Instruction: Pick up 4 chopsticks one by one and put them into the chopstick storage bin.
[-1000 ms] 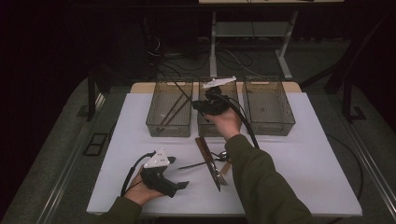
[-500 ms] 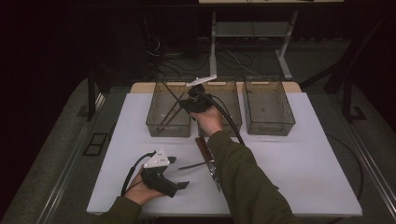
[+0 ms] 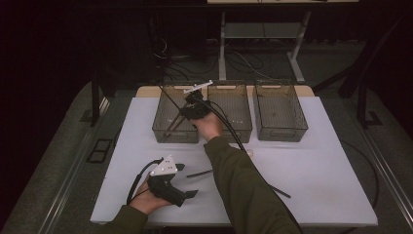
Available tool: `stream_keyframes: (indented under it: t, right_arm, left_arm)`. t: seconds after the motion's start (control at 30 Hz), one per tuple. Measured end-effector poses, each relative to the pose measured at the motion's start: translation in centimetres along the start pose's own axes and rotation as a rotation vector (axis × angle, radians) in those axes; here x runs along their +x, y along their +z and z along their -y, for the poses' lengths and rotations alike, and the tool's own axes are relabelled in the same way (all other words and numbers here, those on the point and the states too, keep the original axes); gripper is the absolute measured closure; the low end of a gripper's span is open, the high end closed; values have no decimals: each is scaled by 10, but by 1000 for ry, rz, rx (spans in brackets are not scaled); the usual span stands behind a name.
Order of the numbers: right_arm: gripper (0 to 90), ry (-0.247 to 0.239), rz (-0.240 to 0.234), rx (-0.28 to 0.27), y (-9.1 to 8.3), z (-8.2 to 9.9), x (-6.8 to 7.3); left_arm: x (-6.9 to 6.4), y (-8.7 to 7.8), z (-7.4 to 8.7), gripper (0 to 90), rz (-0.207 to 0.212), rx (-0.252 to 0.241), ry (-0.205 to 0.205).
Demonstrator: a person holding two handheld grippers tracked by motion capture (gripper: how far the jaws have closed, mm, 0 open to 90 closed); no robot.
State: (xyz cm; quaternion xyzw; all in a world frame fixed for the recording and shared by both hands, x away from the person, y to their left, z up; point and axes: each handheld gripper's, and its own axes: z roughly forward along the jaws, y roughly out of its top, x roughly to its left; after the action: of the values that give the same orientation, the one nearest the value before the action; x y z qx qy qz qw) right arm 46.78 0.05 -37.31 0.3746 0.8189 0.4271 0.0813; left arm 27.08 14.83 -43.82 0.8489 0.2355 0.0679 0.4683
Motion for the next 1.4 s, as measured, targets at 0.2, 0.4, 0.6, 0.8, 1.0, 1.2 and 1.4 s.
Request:
stream_keyframes:
  t: [0.2, 0.4, 0.6, 0.8, 1.0, 1.2, 1.4]
  right_arm:
    - [853, 18, 20, 36, 13, 5, 0]
    - [818, 3, 69, 74, 18, 8, 3]
    - [705, -5, 57, 51, 13, 5, 3]
    - [620, -16, 25, 35, 2, 2, 3]
    - [566, -45, -31, 19, -19, 4, 3]
    - [530, -61, -71, -8, -44, 12, -1]
    - [476, -83, -97, -10, -65, 23, -8]
  left_arm:
    - [0, 0, 0, 0, 3, -4, -10]
    - [0, 0, 0, 0, 6, -5, -7]
    - [0, 0, 0, 0, 5, -6, -6]
    - [1, -1, 0, 0, 2, -6, 1]
    - [0, 0, 0, 0, 4, -6, 3]
    - [0, 1, 0, 0, 3, -10, -4]
    - [0, 0, 0, 0, 1, 1, -5]
